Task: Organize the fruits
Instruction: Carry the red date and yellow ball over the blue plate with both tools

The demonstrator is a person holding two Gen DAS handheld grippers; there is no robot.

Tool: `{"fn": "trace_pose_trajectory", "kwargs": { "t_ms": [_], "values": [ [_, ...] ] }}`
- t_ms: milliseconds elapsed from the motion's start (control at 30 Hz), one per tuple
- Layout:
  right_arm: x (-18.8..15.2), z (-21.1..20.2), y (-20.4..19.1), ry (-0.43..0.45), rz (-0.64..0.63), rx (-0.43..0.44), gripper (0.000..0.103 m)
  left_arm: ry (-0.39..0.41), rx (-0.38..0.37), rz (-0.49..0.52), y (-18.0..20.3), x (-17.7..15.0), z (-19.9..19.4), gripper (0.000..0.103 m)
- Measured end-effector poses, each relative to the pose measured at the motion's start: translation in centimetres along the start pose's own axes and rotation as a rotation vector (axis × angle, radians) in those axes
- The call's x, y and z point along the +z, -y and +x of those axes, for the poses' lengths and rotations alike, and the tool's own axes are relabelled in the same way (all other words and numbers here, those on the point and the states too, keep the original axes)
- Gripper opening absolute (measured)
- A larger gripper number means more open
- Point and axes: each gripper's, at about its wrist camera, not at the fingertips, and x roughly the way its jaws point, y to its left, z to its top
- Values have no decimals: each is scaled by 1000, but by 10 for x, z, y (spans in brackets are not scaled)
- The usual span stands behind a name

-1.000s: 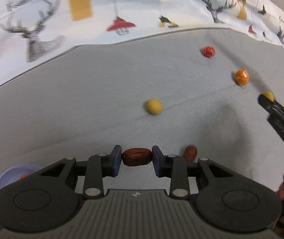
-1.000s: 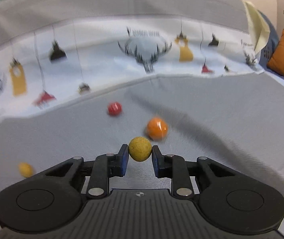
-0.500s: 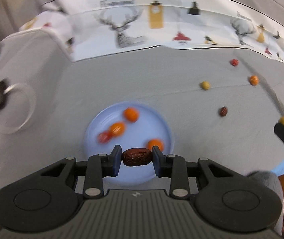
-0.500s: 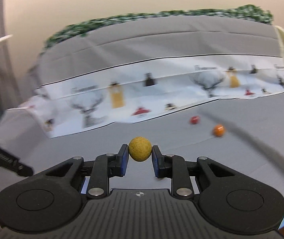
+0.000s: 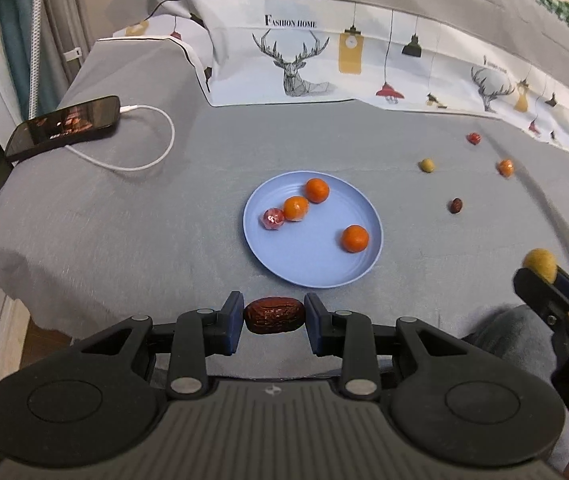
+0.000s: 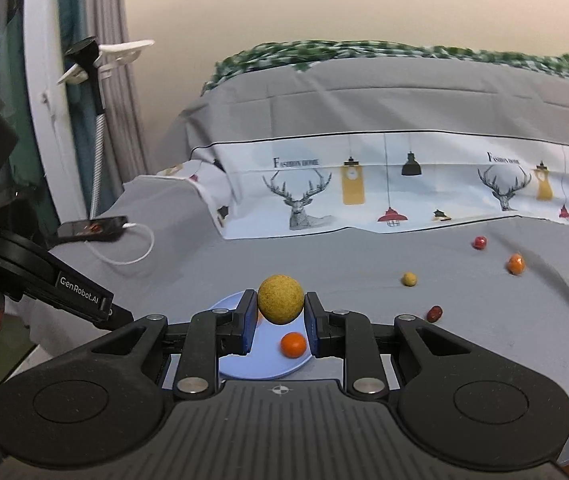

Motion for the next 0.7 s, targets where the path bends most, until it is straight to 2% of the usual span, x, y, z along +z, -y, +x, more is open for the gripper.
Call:
{"fn": "trace_pose_trajectory", "kwargs": {
  "t_ms": [400,700],
  "values": [
    [1,-26,-18,47,-39,-53,26,49,-79,2,1,-10,-21,36],
    [0,-24,-20,38,-42,-41,26,53,-81,-12,-4,-11,-23,36]
  ]
}}
